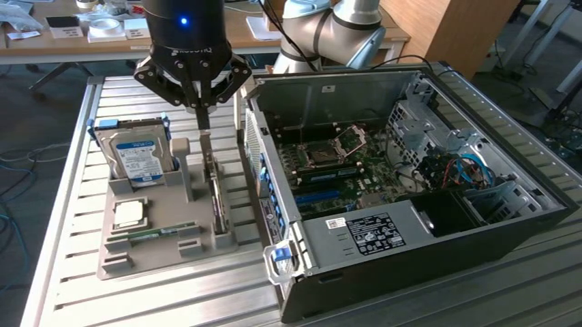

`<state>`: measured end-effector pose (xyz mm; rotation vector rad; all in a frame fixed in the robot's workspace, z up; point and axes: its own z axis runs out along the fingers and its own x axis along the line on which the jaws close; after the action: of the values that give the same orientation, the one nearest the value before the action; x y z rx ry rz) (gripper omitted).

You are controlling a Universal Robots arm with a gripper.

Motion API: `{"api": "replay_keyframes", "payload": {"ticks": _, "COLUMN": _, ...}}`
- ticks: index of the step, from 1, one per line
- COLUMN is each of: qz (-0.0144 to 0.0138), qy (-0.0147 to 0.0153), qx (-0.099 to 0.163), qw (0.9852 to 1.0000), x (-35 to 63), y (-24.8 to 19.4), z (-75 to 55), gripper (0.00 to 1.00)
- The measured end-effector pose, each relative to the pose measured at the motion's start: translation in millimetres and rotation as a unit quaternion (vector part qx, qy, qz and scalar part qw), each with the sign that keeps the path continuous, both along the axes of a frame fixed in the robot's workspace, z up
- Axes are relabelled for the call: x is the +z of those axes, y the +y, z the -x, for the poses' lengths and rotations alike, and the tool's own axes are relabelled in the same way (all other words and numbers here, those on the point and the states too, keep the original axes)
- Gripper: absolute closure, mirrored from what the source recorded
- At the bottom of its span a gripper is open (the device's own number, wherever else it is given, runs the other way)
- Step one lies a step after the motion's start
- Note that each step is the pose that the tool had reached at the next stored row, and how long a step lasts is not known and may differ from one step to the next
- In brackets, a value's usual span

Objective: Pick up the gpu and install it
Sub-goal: 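Pick up the gpu and move the gpu toward the slot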

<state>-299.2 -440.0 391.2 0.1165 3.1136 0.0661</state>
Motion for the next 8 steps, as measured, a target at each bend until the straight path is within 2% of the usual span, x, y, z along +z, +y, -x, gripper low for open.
{"api": "replay_keyframes", "payload": {"ticks": 6, "qz": 0.0000, "qy": 0.0000, "qx": 0.000, "qw": 1.0000, "x": 0.0, "y": -0.3, "z": 0.1, "gripper": 0.89}}
{"api": "replay_keyframes", "payload": {"ticks": 8, "qz": 0.0000, "qy": 0.0000, "qx": 0.000, "qw": 1.0000, "x": 0.0, "y": -0.3, "z": 0.0, "gripper": 0.77}}
